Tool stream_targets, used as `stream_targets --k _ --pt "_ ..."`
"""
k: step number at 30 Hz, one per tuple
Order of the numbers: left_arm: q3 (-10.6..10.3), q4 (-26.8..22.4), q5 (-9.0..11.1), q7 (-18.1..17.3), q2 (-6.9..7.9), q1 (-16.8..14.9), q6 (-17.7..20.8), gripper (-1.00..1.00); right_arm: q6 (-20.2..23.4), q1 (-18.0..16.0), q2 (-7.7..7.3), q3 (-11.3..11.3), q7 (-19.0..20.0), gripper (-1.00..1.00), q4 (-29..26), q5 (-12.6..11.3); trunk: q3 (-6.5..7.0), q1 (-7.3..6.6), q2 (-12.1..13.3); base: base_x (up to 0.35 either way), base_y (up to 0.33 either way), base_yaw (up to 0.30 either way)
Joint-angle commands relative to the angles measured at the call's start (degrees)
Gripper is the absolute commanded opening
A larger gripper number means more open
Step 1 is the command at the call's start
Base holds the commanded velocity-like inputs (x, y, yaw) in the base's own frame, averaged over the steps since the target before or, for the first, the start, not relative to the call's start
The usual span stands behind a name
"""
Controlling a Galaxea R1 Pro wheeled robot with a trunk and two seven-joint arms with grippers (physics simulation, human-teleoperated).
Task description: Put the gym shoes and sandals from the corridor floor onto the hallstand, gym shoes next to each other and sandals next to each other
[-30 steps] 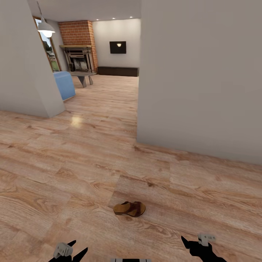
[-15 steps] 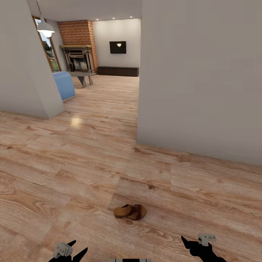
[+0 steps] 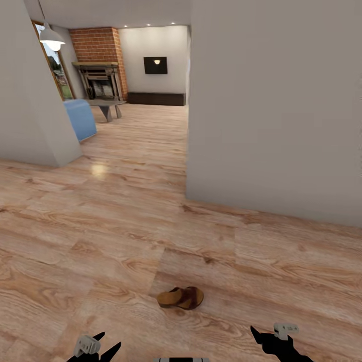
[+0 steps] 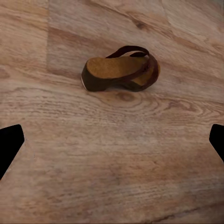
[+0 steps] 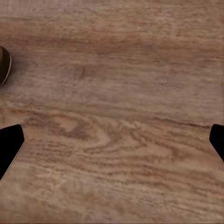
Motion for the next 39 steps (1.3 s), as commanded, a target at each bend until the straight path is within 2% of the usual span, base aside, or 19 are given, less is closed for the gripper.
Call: stream_targets --k 1,13,39 --pt "0.07 0.09 0.12 -0.23 0.00 -0.03 -0.23 1.00 -0.23 -0.05 0.01 -0.49 0.26 1.00 0.05 0.57 -0.04 0.00 -0.02 0.154 0.229 -0.225" --pt "0.07 0.09 0.12 -0.22 0.01 -0.03 -0.23 1.00 -0.28 -0.05 -0.01 -0.49 0.26 1.00 0.03 0.57 -0.04 0.00 -0.02 0.094 0.131 -0.190" --pt "0.09 0.09 0.12 -0.16 0.01 -0.03 -0.23 1.00 -0.31 -0.05 -0.07 -0.49 0.26 1.00 -0.04 0.57 -0.04 0.00 -0.02 0.085 0.030 -0.009"
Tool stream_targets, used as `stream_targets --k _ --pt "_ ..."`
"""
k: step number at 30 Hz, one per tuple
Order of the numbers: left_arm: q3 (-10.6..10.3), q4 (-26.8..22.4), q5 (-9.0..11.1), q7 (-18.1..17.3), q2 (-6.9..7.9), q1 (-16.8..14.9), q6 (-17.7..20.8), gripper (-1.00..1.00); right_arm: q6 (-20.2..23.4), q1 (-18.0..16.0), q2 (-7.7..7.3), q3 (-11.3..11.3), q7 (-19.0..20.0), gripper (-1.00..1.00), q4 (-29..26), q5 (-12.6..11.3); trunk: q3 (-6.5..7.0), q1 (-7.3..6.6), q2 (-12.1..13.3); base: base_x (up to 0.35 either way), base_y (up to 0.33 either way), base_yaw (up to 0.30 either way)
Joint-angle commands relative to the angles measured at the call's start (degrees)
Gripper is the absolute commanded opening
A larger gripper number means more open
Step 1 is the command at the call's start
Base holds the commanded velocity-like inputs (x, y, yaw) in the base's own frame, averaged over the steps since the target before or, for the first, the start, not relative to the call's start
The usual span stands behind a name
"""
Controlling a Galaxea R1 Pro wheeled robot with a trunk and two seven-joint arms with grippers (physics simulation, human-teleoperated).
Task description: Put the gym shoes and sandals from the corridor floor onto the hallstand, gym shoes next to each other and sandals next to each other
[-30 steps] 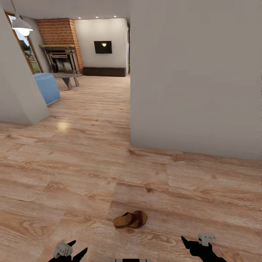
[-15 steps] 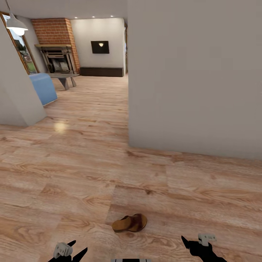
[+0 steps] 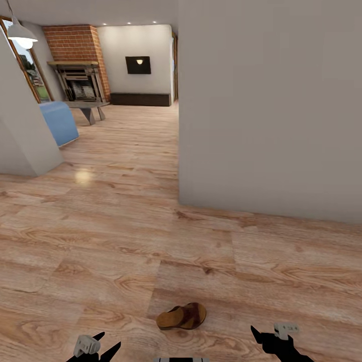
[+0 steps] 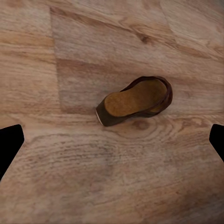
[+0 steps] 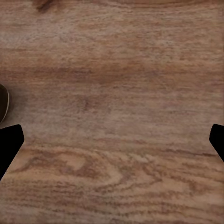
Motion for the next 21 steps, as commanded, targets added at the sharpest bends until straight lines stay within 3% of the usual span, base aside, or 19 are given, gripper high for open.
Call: stream_targets --k 1,9,21 --pt "0.12 0.07 0.08 -0.24 0.00 -0.04 -0.22 1.00 -0.23 -0.04 0.03 -0.49 0.26 1.00 0.05 0.57 -0.04 -0.01 -0.02 0.006 0.003 0.000" --pt "0.12 0.07 0.08 -0.24 0.00 -0.04 -0.14 1.00 -0.18 -0.04 0.07 -0.49 0.26 1.00 0.06 0.57 -0.02 -0.01 -0.02 0.029 0.048 -0.017" --pt "0.14 0.07 0.08 -0.24 0.00 -0.04 -0.13 1.00 -0.16 -0.04 0.07 -0.49 0.26 1.00 0.06 0.57 0.28 -0.01 -0.02 0.093 0.172 -0.138"
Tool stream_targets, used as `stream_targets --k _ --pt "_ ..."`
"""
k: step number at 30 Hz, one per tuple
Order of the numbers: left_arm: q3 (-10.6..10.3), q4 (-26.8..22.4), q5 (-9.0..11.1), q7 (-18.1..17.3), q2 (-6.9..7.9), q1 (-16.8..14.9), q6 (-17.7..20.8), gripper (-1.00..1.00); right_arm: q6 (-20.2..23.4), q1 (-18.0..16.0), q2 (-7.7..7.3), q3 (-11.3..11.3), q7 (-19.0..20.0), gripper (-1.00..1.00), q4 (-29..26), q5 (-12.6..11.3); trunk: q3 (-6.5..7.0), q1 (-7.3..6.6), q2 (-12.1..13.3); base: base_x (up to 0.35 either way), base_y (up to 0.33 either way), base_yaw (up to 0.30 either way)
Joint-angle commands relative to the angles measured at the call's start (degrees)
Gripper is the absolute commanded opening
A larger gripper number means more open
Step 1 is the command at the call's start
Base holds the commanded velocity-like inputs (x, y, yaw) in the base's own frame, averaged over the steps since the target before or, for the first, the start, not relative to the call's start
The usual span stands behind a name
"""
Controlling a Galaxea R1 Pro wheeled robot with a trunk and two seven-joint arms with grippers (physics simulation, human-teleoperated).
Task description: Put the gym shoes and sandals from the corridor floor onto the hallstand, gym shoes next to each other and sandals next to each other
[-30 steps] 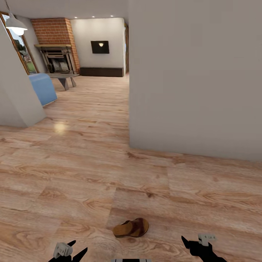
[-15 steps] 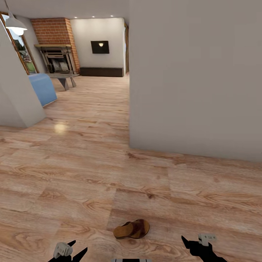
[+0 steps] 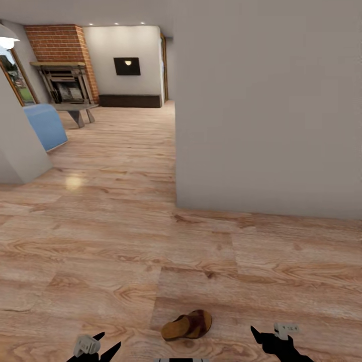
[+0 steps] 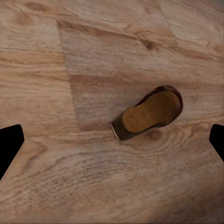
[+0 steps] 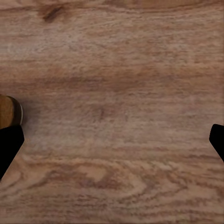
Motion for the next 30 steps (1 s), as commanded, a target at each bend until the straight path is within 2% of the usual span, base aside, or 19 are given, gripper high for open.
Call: stream_targets --k 1,21,25,30 --pt "0.10 0.08 0.09 -0.24 0.00 -0.04 -0.22 1.00 -0.23 -0.05 0.02 -0.49 0.26 1.00 0.04 0.57 -0.04 -0.01 -0.02 0.030 0.051 -0.045" --pt "0.04 0.08 0.01 -0.14 -0.09 -0.04 -0.38 1.00 -0.14 -0.05 -0.07 -0.42 0.32 1.00 0.03 0.71 -0.02 -0.01 -0.02 0.004 0.006 -0.006" --pt "0.18 0.08 -0.16 1.49 -0.16 -0.04 -0.35 1.00 -0.13 -0.05 -0.17 -0.41 0.34 1.00 -0.02 0.74 -0.02 -0.01 -0.02 0.000 0.000 0.000" --pt "-0.22 0.05 -0.50 5.35 -0.32 -0.13 -0.29 1.00 -0.13 -0.05 -0.19 -0.32 0.35 1.00 -0.10 0.77 -0.02 -0.01 -0.02 0.000 0.000 0.000"
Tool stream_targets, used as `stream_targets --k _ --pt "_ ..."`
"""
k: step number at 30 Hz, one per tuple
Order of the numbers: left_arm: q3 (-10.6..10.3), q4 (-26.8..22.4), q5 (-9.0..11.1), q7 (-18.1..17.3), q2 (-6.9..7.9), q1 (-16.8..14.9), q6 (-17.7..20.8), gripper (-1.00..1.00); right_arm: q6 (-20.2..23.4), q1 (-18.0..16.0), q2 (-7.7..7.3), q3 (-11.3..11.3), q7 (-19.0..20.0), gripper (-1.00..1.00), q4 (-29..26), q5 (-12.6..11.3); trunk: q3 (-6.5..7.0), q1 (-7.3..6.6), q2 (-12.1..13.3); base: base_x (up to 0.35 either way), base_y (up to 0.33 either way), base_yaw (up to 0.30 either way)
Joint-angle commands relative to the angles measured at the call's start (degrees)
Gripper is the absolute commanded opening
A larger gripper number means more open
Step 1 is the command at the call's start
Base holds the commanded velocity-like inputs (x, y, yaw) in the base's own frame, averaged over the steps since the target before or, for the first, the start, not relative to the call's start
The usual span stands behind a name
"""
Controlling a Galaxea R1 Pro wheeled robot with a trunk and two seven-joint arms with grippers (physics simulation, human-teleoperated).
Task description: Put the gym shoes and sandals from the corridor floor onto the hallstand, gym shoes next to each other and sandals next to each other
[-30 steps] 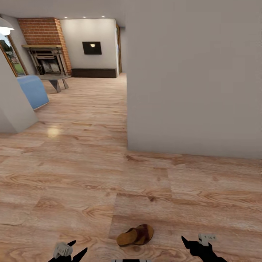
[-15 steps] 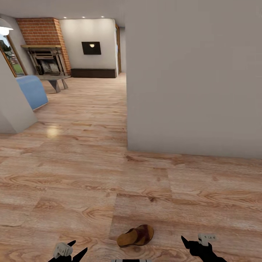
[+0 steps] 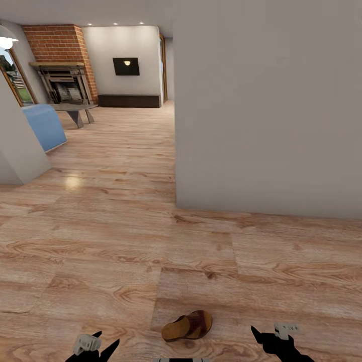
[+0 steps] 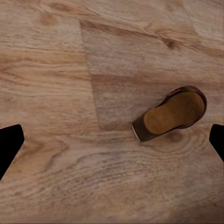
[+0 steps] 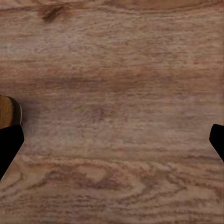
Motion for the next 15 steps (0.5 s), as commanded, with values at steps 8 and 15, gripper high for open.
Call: stream_targets --k 8,15 --pt "-2.39 -0.52 -1.66 4.41 -0.18 -0.51 0.07 1.00 -0.17 -0.06 -0.45 0.47 0.31 1.00 -2.08 0.56 -0.04 -0.01 -0.02 0.000 0.000 0.000" --pt "-5.88 -1.04 -5.86 5.57 -0.22 -2.28 0.73 1.00 0.70 -0.06 -0.81 3.33 0.31 1.00 -11.56 0.57 -0.04 -0.01 -0.02 0.000 0.000 0.000"
